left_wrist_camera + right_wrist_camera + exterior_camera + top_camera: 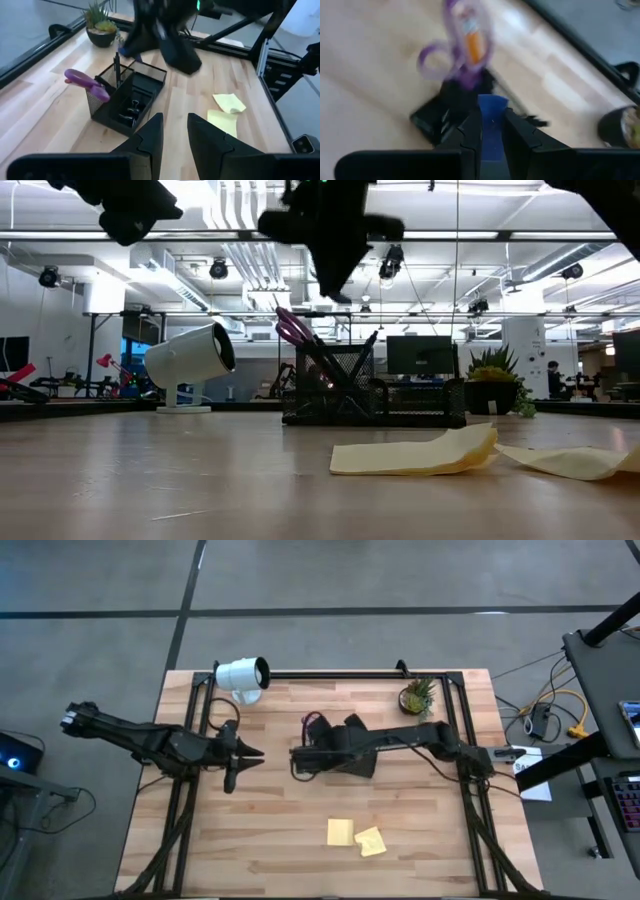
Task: Pick and place office supplies into organizer
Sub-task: Put the blue eraser into the black desk organizer
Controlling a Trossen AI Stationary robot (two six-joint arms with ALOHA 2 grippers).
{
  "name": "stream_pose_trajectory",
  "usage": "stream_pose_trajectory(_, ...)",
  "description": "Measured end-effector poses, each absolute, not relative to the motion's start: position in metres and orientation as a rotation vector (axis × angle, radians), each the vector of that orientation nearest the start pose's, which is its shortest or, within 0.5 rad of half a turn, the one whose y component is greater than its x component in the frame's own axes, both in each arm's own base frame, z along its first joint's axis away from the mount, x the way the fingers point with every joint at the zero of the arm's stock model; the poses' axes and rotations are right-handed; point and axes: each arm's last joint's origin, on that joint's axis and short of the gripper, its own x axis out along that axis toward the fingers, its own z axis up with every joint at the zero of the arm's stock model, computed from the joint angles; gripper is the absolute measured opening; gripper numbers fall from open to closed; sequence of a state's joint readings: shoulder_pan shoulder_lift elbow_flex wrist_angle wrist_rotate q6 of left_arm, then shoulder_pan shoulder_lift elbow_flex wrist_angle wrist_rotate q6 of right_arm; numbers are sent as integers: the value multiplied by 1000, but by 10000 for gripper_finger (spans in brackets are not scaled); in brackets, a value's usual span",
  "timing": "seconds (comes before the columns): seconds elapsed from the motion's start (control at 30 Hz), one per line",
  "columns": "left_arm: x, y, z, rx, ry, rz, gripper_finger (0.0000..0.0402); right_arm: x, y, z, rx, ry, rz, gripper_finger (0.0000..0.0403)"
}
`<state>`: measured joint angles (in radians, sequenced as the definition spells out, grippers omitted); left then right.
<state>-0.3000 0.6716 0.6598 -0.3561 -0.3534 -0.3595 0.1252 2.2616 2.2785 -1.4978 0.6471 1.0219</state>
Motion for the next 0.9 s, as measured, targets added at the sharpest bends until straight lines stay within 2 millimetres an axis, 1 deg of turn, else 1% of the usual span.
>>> stream_pose_trajectory(0.1, 140, -33, 292, -241, 329, 114, 73, 442, 37, 264, 223, 1117, -913, 47)
stream_pose_trajectory(0.23, 137, -32, 288, -225, 367, 127, 73, 448, 33, 239, 220, 1250, -718, 47)
stream_pose_trajectory(0.33, 136, -31, 285, -213, 386, 147, 73, 450, 25, 219, 243, 1298, -656, 47)
stream_pose_trajectory(0.4, 137, -31, 284, -210, 393, 148, 73, 450, 17, 210, 275, 1314, -648, 47)
stream_pose_trajectory(0.47, 138, -32, 282, -204, 409, 151, 73, 451, 7, 204, 303, 1309, -648, 47)
stream_pose_trajectory(0.57, 140, -32, 279, -193, 437, 156, 73, 453, -3, 200, 308, 1298, -650, 47)
stream_pose_trajectory(0.73, 142, -33, 276, -186, 454, 159, 73, 456, -6, 197, 285, 1283, -608, 50)
stream_pose_trajectory(0.9, 145, -34, 276, -182, 462, 160, 73, 452, -8, 184, 243, 1296, -642, 69)
